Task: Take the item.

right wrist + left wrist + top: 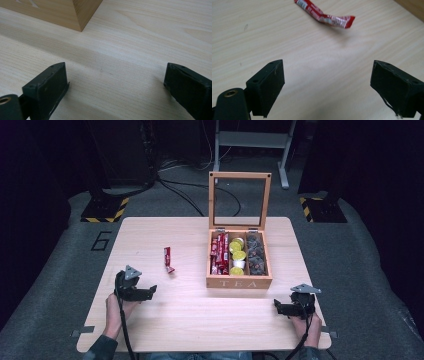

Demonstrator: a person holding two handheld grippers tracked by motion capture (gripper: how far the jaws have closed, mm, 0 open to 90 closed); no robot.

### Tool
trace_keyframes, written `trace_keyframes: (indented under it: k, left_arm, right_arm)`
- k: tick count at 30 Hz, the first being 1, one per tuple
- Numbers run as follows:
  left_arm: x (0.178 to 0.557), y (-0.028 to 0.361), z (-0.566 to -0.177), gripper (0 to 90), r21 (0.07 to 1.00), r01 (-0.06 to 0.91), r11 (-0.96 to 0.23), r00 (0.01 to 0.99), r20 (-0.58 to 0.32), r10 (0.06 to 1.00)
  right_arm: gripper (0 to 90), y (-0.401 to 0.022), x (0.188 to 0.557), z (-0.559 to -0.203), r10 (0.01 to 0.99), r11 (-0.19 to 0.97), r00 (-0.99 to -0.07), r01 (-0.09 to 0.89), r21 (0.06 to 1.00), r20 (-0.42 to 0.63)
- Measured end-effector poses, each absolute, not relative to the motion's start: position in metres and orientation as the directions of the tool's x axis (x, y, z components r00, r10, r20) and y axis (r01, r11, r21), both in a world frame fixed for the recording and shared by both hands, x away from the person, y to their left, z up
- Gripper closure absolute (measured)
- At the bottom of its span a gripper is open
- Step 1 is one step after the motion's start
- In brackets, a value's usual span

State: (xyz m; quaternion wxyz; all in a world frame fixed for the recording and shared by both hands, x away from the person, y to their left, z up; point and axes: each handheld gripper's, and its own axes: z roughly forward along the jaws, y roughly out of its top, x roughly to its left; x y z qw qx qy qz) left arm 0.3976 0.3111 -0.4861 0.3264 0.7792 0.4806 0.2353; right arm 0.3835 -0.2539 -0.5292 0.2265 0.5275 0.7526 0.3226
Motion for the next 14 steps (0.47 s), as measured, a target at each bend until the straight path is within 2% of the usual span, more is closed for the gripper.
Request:
trace_keyframes:
  k: [5,14]
  left_arm:
    - [0.371,0.32,-0.501,9.1,0.737,0.604,-0.302,0.391,0.056,0.919]
    - [0.35,0.332,-0.52,6.0,0.726,0.625,-0.287,0.358,0.061,0.932]
  right_arm:
    - [4.1,-0.254,0.384,-0.529,0.94,0.236,-0.343,0.647,0.725,-0.001]
    - [3.4,-0.253,0.384,-0.529,0.941,0.233,-0.338,0.647,0.726,-0.001]
